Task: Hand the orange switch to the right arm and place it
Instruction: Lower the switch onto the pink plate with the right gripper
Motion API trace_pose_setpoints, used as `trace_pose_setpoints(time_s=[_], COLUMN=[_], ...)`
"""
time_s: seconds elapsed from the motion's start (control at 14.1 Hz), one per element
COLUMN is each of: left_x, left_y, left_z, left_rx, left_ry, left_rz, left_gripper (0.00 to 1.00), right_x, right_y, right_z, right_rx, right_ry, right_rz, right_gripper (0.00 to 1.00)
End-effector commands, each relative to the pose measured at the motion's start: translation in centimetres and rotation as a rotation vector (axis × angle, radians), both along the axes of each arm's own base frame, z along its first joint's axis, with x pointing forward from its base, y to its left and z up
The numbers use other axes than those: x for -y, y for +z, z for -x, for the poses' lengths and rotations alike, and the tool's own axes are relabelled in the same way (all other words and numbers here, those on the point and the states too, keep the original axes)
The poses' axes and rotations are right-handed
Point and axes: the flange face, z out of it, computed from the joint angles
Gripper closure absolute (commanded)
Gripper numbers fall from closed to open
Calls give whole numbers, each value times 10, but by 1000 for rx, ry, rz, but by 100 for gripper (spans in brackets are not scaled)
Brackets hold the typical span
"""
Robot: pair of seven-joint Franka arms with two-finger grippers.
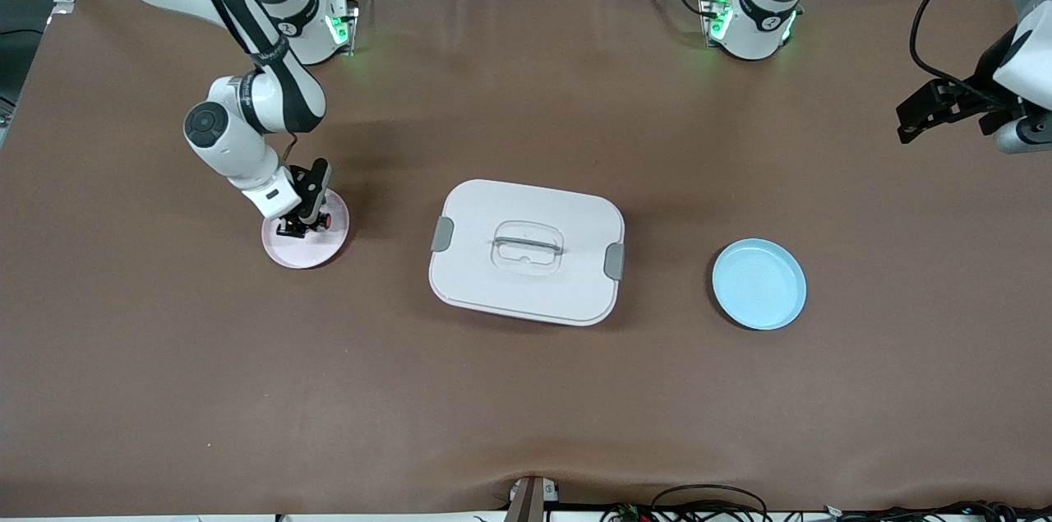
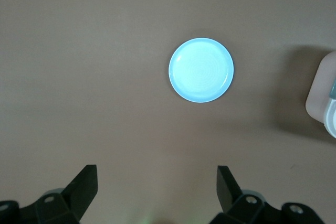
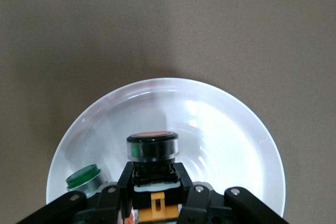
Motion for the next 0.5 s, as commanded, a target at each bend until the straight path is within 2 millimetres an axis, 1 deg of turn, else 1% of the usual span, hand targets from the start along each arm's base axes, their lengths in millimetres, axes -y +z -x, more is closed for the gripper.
trace_pose_setpoints(time_s=[0.0, 0.07, 0.14, 0.43], left_x=[-4, -5, -3, -2], left_y=[1, 1, 1, -2], left_z=[9, 9, 9, 7], left_rx=[0, 0, 0, -5], left_ry=[-10, -8, -10, -13], left_rz=[33, 40, 43, 43], left_gripper=[0, 0, 0, 0], right_x=[-2, -1, -3, -5], right_y=[-1, -3, -1, -8], right_z=[-7, -10, -15, -21], right_rx=[11, 11, 19, 17], right_ry=[40, 46, 51, 52], right_rz=[3, 4, 3, 2], right_gripper=[100, 100, 100, 100])
